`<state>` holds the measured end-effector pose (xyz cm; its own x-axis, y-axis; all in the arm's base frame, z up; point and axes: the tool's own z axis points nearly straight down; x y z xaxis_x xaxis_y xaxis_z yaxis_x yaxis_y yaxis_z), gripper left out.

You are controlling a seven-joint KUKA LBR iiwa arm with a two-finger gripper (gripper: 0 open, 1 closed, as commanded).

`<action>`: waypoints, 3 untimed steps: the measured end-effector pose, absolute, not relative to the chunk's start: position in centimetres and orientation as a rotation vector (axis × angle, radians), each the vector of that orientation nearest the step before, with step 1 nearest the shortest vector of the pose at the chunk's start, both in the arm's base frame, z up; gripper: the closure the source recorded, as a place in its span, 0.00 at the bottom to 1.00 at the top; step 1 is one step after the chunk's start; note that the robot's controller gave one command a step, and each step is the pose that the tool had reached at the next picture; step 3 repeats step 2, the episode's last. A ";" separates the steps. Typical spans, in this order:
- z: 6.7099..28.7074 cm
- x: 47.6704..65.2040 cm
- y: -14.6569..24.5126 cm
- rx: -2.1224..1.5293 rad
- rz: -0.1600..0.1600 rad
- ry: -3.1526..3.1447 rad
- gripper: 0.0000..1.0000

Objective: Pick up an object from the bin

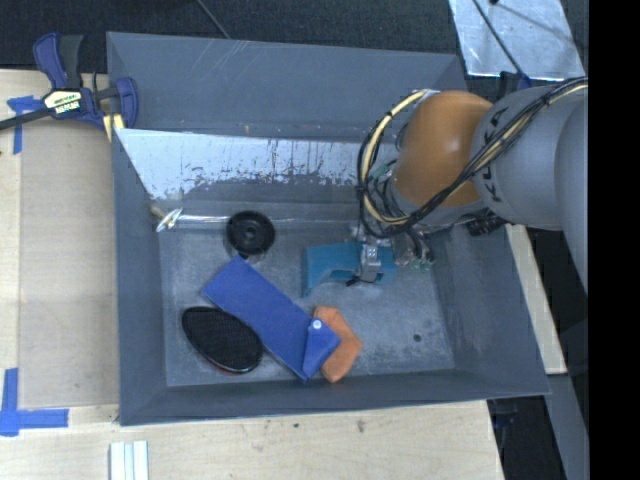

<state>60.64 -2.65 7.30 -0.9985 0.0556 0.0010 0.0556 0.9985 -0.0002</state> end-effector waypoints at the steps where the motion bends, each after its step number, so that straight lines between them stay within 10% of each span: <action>1: 7.3 60.6 -2.7 -0.087 0.000 -3.140 1.00; 2: 21.2 57.8 -2.3 -0.056 0.001 -3.141 1.00; 3: 21.2 57.8 -2.3 -0.056 0.001 -3.141 1.00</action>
Offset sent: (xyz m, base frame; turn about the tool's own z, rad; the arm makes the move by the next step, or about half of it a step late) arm -0.0283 0.0042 0.1407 -0.0215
